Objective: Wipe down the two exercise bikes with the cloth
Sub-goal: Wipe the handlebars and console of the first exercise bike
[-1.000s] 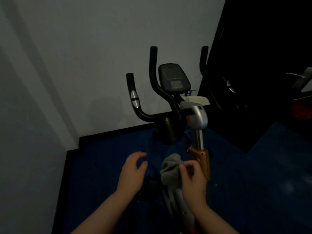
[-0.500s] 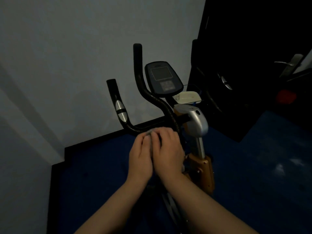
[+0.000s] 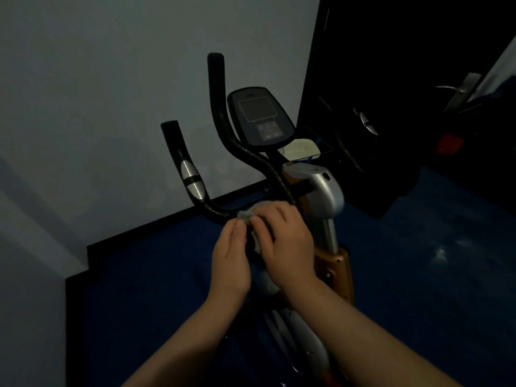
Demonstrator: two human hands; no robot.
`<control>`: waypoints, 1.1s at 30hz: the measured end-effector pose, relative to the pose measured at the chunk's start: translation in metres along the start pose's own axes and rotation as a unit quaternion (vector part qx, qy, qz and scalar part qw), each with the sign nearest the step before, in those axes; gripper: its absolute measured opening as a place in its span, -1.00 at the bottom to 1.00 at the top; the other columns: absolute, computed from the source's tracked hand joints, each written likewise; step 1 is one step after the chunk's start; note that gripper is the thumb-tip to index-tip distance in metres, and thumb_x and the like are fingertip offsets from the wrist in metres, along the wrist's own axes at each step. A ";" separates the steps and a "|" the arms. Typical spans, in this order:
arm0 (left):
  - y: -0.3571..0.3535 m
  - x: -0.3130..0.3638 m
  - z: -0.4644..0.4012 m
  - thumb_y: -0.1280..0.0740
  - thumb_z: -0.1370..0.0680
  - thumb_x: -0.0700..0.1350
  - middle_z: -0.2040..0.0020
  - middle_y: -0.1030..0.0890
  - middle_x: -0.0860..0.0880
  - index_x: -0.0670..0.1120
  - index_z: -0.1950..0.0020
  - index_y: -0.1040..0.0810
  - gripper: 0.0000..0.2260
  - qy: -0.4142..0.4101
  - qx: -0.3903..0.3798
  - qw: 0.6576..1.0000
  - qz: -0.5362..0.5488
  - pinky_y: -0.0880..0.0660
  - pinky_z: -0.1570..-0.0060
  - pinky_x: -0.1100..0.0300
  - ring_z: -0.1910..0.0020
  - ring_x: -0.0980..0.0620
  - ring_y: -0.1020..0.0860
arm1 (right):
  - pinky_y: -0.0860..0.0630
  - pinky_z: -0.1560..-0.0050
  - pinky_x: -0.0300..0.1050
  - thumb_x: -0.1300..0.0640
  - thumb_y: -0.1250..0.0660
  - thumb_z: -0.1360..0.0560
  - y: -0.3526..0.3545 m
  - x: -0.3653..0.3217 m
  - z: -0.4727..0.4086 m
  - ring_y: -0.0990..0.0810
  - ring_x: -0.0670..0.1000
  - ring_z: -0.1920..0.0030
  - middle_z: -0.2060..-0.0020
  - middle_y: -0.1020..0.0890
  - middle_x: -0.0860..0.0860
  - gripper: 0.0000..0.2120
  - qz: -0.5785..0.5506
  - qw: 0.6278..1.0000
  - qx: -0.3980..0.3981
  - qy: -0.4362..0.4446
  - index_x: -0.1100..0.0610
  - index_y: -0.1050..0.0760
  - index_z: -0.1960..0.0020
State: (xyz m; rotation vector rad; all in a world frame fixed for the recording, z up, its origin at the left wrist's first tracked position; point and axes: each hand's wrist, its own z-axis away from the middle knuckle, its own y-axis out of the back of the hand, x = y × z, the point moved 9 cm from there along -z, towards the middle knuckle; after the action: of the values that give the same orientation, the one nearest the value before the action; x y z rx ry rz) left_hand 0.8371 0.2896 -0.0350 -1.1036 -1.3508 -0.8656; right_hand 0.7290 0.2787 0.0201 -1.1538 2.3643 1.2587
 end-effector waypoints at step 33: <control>-0.028 -0.040 -0.019 0.00 -0.63 0.15 0.03 -0.69 -0.04 0.00 -0.04 -0.61 -0.57 0.135 -0.008 0.984 0.113 -0.55 0.01 0.17 0.01 0.03 -0.65 | -0.48 0.18 -0.35 0.09 -0.32 -0.52 0.012 0.008 -0.014 -0.50 -0.26 0.10 0.07 -0.51 -0.13 -0.89 -0.028 0.994 0.022 -0.100 -0.03 -0.42 -0.01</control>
State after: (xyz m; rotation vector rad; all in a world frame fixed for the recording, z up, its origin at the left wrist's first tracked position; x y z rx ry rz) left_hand 0.8131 0.2580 -0.0698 -1.0842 -0.9753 -0.8255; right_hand 0.7174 0.2676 0.0318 -1.0213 2.1886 1.2366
